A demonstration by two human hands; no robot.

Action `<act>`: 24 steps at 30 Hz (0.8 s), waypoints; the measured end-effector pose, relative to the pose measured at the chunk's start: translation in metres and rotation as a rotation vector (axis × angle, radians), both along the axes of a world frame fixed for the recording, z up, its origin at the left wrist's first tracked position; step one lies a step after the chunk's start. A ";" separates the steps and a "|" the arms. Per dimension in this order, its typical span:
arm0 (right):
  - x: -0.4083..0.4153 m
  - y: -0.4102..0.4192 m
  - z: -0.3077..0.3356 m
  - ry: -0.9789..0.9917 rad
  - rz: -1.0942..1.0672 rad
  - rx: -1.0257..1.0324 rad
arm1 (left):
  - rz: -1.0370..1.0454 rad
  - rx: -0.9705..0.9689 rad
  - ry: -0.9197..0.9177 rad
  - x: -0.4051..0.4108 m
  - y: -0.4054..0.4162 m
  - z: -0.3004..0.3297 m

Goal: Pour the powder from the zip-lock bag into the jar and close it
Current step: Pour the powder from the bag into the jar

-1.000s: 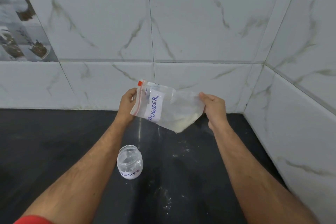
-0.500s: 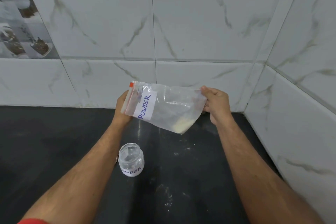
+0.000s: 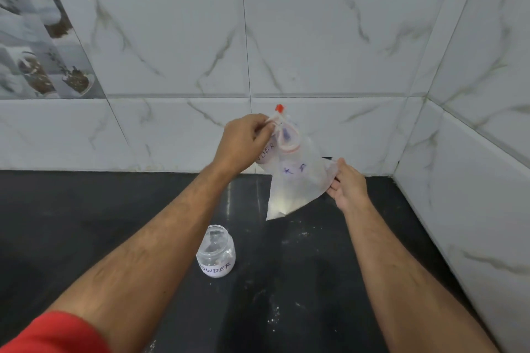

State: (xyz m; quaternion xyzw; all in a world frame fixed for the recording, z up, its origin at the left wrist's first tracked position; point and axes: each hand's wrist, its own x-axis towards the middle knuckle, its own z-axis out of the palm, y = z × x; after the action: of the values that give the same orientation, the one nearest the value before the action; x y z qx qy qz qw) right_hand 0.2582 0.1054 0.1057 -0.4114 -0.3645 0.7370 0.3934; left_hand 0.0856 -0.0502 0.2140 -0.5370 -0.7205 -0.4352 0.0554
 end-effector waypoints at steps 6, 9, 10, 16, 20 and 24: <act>-0.007 -0.034 -0.038 0.115 0.128 -0.177 | 0.131 -0.089 0.165 0.017 0.018 0.024; -0.015 -0.059 -0.053 0.163 0.160 -0.230 | 0.197 -0.129 0.153 0.021 0.022 0.027; -0.017 -0.066 -0.057 0.170 0.142 -0.249 | 0.214 -0.139 0.151 0.022 0.022 0.028; -0.029 -0.118 -0.081 0.180 0.029 -0.399 | 0.319 -0.162 0.109 0.030 0.031 0.037; -0.053 -0.138 -0.078 0.297 0.233 -0.480 | 0.315 -0.146 0.062 0.036 0.034 0.037; -0.071 -0.134 -0.063 0.546 0.289 -0.600 | 0.298 -0.119 -0.014 0.034 0.031 0.033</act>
State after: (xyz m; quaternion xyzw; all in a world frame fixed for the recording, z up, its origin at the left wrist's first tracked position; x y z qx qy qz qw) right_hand 0.1876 -0.0283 0.0427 -0.2421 -0.0706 0.9396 0.2312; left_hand 0.1199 -0.0192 0.2470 -0.4234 -0.8170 -0.3826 0.0823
